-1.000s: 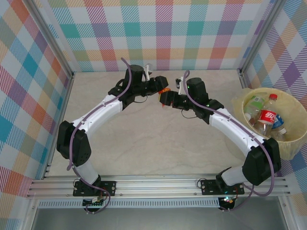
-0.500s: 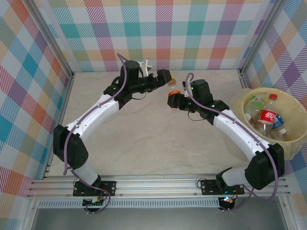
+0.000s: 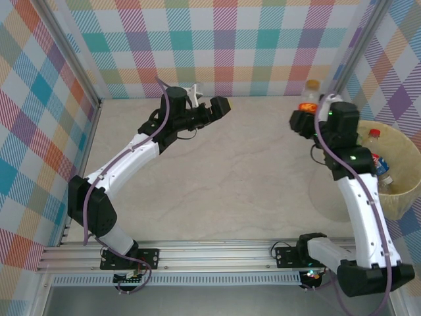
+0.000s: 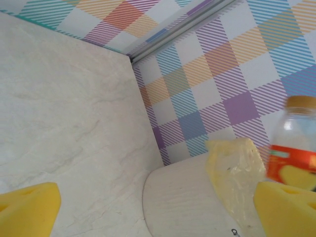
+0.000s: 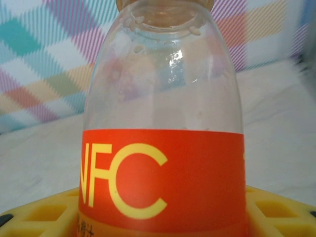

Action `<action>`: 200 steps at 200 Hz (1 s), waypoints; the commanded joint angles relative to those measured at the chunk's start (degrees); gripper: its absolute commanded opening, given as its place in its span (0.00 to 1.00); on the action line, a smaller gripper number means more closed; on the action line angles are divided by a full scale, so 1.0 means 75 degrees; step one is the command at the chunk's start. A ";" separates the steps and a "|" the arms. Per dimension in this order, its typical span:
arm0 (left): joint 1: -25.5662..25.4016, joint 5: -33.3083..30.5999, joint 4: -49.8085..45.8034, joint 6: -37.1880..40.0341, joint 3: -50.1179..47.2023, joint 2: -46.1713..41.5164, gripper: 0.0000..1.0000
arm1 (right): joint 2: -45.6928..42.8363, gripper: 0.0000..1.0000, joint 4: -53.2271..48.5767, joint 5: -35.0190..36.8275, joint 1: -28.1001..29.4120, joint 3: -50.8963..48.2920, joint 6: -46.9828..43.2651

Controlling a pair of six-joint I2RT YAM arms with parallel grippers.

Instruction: Put the plastic bottles in the bin

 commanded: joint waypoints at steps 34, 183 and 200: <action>0.0093 0.0135 0.0171 -0.0229 0.0249 0.0109 1.00 | -0.0261 0.58 -0.1468 0.1959 -0.1206 0.1242 -0.1597; 0.0112 -0.0055 -0.1035 0.0096 0.0341 0.0047 1.00 | 0.0819 0.85 -0.3984 0.3417 -0.4704 0.1542 -0.2676; 0.0123 -0.0125 -0.1235 0.0230 0.0382 0.0002 1.00 | 0.0900 0.93 -0.4034 0.3764 -0.4722 0.1558 -0.2477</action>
